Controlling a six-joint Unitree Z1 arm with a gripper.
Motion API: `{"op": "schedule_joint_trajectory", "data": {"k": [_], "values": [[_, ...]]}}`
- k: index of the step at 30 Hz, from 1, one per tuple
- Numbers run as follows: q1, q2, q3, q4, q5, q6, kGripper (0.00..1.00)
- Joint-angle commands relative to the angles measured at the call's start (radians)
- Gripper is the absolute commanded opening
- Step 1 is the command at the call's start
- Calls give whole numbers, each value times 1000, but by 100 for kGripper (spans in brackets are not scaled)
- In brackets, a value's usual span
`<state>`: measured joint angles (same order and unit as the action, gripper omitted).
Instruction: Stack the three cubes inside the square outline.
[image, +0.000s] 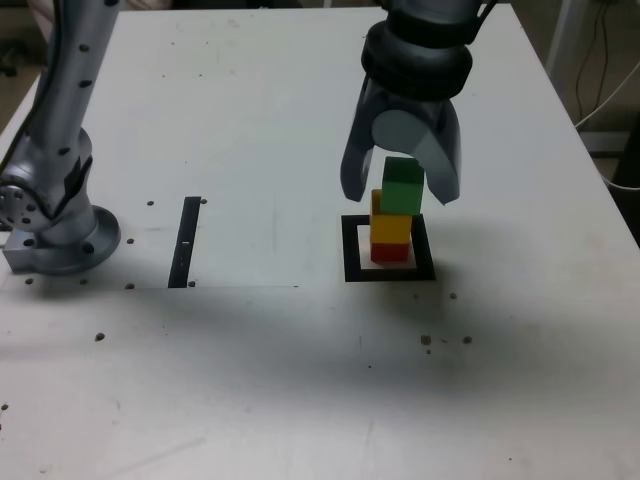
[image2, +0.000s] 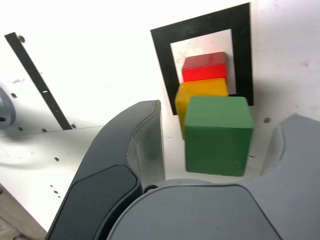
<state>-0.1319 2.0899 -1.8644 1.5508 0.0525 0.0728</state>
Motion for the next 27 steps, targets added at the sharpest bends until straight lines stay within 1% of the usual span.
{"op": "schedule_joint_trajectory", "data": {"k": [1, 6, 8, 14, 16, 19, 22, 24, 27], "values": [[4, -43, 9, 5, -1, 4, 99], [5, -135, 47, -4, -7, 5, 99], [8, -167, 75, -14, -16, 5, 99], [20, -275, 207, -89, -83, 3, 99], [18, -316, 239, -103, -89, 0, 99], [13, -367, 285, -97, -76, -3, 99], [11, -398, 343, -89, -52, -4, 99], [13, -417, 388, -86, -25, -4, 99], [20, -453, 447, -81, 28, -6, 99]]}}
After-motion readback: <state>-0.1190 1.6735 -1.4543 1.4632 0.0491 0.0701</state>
